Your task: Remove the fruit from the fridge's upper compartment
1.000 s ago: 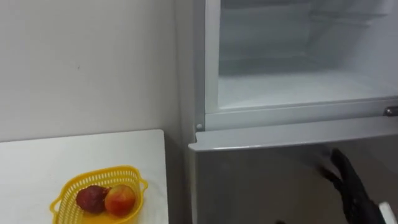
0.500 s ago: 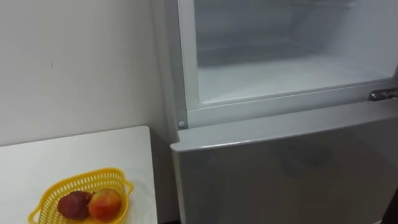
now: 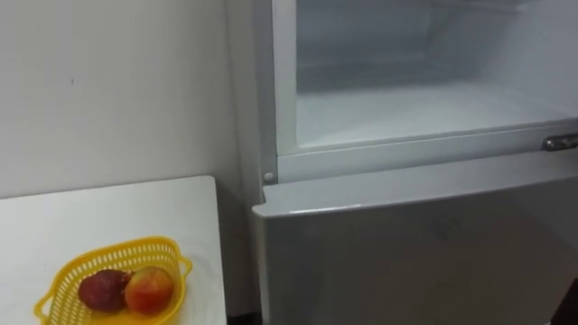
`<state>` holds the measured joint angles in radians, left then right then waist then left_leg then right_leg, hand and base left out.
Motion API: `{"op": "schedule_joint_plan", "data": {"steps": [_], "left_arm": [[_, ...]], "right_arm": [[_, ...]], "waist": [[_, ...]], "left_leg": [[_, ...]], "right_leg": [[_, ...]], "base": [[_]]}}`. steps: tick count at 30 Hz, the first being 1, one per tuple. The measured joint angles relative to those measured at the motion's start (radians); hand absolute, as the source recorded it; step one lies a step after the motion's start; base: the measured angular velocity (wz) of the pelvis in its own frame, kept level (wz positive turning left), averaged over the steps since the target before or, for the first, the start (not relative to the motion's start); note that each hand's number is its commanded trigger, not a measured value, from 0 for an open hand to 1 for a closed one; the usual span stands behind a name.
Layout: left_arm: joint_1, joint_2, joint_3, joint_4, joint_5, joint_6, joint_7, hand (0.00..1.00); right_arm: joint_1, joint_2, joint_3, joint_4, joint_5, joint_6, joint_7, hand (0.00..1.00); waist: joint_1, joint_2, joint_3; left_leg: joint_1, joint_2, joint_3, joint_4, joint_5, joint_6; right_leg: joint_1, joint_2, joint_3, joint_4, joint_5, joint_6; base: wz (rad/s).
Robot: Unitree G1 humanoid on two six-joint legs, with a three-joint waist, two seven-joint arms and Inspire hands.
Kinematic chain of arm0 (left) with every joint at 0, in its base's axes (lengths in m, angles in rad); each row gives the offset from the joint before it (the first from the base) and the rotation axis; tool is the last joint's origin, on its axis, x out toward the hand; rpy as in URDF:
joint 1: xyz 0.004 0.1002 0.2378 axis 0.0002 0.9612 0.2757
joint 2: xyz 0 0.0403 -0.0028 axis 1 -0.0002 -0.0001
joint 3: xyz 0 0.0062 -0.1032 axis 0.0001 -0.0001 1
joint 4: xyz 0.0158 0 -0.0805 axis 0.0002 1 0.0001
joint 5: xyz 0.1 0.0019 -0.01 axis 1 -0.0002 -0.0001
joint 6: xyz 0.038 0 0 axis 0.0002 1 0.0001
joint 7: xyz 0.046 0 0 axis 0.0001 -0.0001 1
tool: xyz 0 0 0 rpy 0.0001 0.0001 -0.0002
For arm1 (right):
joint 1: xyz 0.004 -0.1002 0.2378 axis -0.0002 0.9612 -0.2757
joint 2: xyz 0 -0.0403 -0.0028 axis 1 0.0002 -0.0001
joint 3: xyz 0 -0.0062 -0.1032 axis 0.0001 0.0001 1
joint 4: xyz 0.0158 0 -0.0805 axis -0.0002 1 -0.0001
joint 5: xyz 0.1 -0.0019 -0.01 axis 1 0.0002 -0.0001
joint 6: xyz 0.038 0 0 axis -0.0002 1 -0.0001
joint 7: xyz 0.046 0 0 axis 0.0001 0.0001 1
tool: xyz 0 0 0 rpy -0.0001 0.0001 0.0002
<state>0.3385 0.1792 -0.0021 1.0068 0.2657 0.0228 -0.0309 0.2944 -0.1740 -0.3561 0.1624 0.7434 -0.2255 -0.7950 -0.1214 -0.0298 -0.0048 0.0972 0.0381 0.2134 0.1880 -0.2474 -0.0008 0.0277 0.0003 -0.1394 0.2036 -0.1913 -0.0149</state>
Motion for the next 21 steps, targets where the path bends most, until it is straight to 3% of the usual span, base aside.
{"op": "schedule_joint_plan", "data": {"steps": [4,7,12,17,21], "left_arm": [[0.026,0.003,0.011,-0.027,0.000,-0.001,-0.003,0.00],[0.025,0.006,0.065,-0.027,-0.001,-0.005,-0.007,0.00],[0.026,0.010,0.109,-0.030,-0.001,-0.020,-0.009,0.00],[0.028,0.008,0.122,-0.048,0.003,-0.023,-0.013,0.00],[0.035,0.006,0.180,-0.069,0.002,-0.025,-0.024,0.00]], "right_arm": [[-0.036,-0.039,-0.084,-0.004,0.109,-0.005,-0.026,0.00],[-0.041,-0.066,-0.145,-0.048,0.201,-0.005,-0.037,0.00],[-0.046,-0.111,-0.205,-0.090,0.352,-0.015,0.014,0.00],[-0.078,-0.112,-0.238,-0.103,0.453,-0.015,0.073,0.00],[-0.116,-0.121,-0.308,-0.108,0.572,-0.013,0.152,0.00]], "waist": [[-0.019,-0.009,-0.0005],[-0.016,-0.016,-0.0005],[-0.017,-0.027,0.0040],[-0.023,-0.030,0.0038],[-0.023,-0.031,0.0035]], "left_leg": [[0.001,0.000,-0.001,0.000,0.000,0.000],[0.001,0.001,0.001,-0.001,0.000,0.000],[0.014,0.001,0.002,-0.003,0.000,-0.001],[0.017,0.001,0.006,-0.003,0.000,-0.001],[0.017,0.002,0.004,-0.003,0.000,-0.001]], "right_leg": [[0.005,0.001,0.001,-0.001,0.000,-0.001],[-0.006,0.002,0.004,0.007,-0.001,-0.002],[0.009,0.002,0.005,0.000,-0.002,-0.002],[0.008,0.002,0.009,0.001,-0.003,-0.002],[0.007,0.003,0.012,0.002,-0.003,-0.002]], "base": [[0.01],[-0.03],[-0.01],[0.00],[-0.02]]}}
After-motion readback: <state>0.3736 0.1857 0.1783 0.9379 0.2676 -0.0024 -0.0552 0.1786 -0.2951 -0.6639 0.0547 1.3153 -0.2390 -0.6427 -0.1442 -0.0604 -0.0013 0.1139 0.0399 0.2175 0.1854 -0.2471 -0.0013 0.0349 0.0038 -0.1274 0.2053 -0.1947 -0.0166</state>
